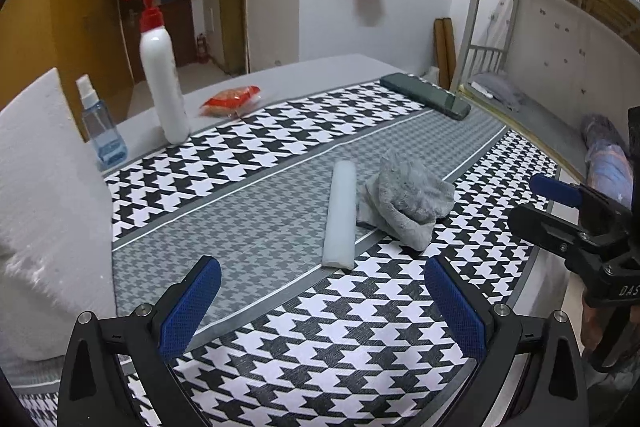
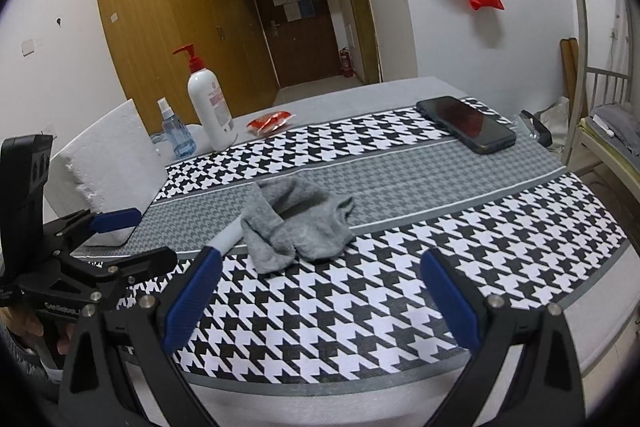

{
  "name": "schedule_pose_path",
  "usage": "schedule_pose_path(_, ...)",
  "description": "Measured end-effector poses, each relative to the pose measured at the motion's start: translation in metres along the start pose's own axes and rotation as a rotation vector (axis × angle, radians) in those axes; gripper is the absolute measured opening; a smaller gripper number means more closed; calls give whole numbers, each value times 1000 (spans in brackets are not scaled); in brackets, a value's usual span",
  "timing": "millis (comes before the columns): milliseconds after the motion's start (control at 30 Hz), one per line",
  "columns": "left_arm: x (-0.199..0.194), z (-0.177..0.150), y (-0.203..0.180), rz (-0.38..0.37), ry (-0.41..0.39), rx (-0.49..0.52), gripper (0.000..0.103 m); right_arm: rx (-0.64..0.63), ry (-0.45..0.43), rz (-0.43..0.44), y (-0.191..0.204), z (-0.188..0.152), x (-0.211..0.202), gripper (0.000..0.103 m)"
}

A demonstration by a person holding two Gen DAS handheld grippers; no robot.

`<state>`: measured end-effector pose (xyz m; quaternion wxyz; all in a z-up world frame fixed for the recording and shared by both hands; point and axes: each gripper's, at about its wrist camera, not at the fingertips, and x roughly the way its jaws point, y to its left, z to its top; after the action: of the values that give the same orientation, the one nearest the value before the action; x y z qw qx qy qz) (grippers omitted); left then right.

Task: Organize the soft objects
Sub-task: 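Lower the left tool over the white foam roll while the right tool approaches the grey sock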

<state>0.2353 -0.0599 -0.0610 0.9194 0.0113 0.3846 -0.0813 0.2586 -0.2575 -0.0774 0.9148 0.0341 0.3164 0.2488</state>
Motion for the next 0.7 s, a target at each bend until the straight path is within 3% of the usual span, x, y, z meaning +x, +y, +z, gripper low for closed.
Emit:
schedule_pose_path(200, 11, 6, 3, 3, 59, -18, 102, 9, 11, 2, -4, 2, 6, 101)
schedule_pose_path(467, 23, 13, 3, -14, 71, -6, 102, 28, 11, 17, -7, 5, 12, 101)
schedule_pose_path(700, 32, 14, 2, -60, 62, 8, 94, 2, 35, 7, -8, 7, 17, 101)
